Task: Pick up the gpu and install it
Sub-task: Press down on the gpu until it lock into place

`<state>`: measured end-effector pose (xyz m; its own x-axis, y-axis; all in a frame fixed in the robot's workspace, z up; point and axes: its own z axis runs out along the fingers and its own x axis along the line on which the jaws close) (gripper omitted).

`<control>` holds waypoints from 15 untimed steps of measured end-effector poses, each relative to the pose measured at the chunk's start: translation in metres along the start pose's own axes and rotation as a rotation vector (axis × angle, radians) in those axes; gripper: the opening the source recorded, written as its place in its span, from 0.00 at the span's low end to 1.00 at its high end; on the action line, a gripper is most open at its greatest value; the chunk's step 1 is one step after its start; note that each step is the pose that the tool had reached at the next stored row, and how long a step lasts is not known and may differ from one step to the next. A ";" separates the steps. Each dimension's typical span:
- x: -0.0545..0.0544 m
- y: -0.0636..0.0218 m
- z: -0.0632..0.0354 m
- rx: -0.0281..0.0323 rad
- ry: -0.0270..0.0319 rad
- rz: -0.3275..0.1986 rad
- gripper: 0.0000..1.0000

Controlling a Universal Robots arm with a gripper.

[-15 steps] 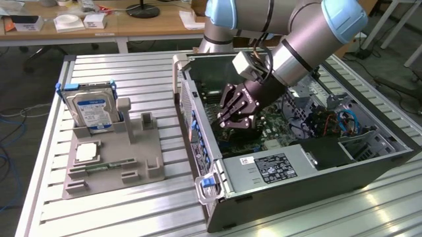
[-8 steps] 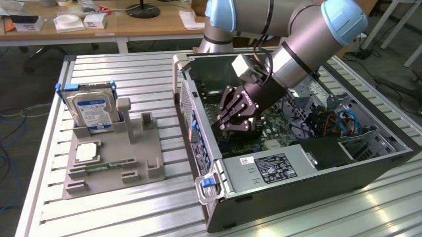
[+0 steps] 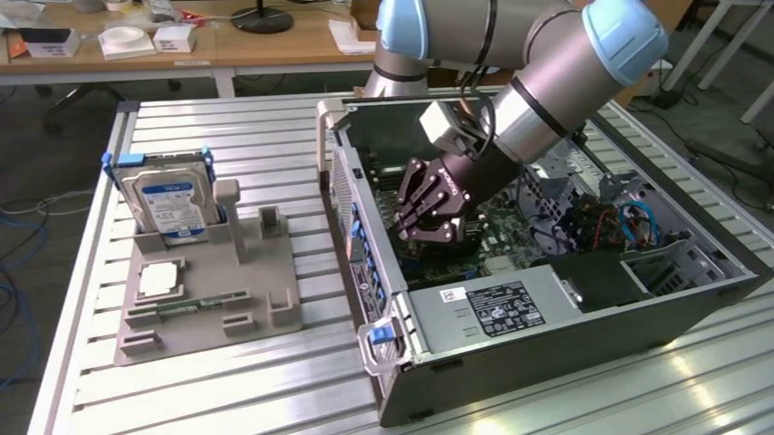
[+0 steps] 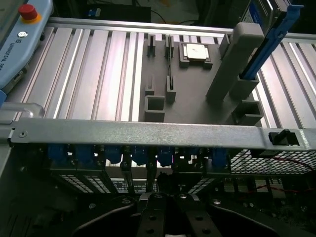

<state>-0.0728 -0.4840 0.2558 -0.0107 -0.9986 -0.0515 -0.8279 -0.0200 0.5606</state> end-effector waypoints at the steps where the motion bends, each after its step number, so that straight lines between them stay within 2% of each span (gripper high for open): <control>1: 0.000 0.0000 0.0001 0.0001 0.0000 0.000 0.10; 11: -0.003 -0.0023 0.0019 -0.0002 0.0002 -0.001 0.10; 15: -0.003 -0.0175 -0.0079 -0.0023 0.0002 -0.001 0.10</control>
<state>-0.0538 -0.4808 0.2526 -0.0099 -0.9986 -0.0517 -0.8266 -0.0210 0.5624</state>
